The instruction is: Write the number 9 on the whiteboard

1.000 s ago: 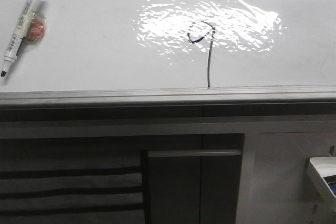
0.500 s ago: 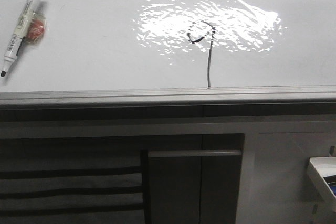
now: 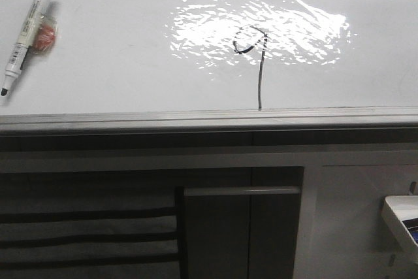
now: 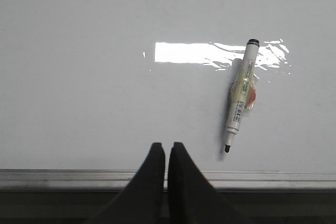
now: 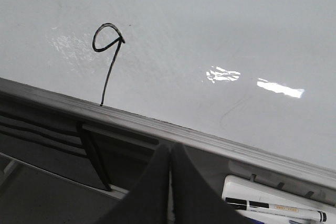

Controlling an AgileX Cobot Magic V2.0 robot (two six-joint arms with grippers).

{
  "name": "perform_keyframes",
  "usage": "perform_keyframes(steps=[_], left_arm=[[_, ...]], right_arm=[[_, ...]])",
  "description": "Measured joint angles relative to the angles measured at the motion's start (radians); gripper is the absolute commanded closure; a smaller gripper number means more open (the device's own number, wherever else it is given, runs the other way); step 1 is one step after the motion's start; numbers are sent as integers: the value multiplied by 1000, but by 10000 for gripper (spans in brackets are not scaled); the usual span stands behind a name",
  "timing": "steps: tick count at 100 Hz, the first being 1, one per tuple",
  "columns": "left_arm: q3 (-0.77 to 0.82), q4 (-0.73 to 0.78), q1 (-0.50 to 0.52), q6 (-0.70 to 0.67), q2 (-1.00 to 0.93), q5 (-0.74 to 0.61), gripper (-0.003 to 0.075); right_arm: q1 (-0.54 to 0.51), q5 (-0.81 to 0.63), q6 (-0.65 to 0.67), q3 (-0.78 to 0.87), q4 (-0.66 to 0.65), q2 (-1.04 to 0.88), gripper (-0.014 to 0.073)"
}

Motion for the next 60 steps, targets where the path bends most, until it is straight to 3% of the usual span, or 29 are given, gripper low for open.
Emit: perform_keyframes(steps=[45,60], left_arm=[[0,0,0,0,0,-1,741],[0,0,0,0,0,-1,741]], right_arm=[[-1,0,0,0,0,-5,666],[-47,-53,0,65,2,-113,666]])
